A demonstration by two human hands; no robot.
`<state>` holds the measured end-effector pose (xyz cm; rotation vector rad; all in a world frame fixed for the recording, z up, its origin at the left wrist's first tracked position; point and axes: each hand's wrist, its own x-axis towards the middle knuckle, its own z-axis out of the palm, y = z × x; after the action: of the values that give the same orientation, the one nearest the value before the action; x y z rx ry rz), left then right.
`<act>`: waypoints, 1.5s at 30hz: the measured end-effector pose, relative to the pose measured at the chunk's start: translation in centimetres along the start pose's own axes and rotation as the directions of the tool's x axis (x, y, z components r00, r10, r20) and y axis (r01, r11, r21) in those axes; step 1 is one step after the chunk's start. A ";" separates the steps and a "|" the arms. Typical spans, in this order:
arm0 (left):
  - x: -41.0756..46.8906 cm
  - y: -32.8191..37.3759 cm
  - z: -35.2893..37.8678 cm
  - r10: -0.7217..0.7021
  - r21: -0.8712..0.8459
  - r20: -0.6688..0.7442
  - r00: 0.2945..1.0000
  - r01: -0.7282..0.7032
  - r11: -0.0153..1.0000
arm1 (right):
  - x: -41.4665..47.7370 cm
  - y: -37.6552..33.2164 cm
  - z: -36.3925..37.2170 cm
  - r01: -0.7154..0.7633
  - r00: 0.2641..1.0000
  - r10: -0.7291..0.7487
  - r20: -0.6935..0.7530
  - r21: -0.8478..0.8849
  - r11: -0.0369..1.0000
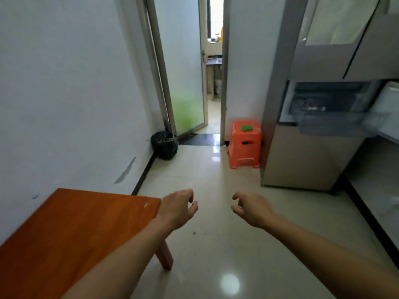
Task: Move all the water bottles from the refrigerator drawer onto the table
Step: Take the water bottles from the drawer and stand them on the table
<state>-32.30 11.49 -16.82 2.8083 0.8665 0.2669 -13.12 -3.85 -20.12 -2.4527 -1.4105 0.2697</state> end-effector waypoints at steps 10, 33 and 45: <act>24.8 7.5 4.1 0.266 -0.027 0.049 0.963 -0.264 0.964 | 12.7 15.1 -6.6 -0.267 0.957 0.266 -0.118 0.005 0.964; 65.2 40.2 17.1 0.555 -0.121 0.110 0.825 -0.543 0.831 | 27.7 56.1 -22.9 -0.531 0.801 0.545 -0.246 0.127 0.838; 79.9 45.7 22.2 0.480 -0.097 0.119 0.869 -0.471 0.877 | 43.3 69.9 -29.7 -0.444 0.867 0.455 -0.203 0.098 0.891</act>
<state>62.17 17.19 -18.42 2.8929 0.1158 0.1564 74.23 -4.36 -17.08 -2.6461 -0.7189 0.1193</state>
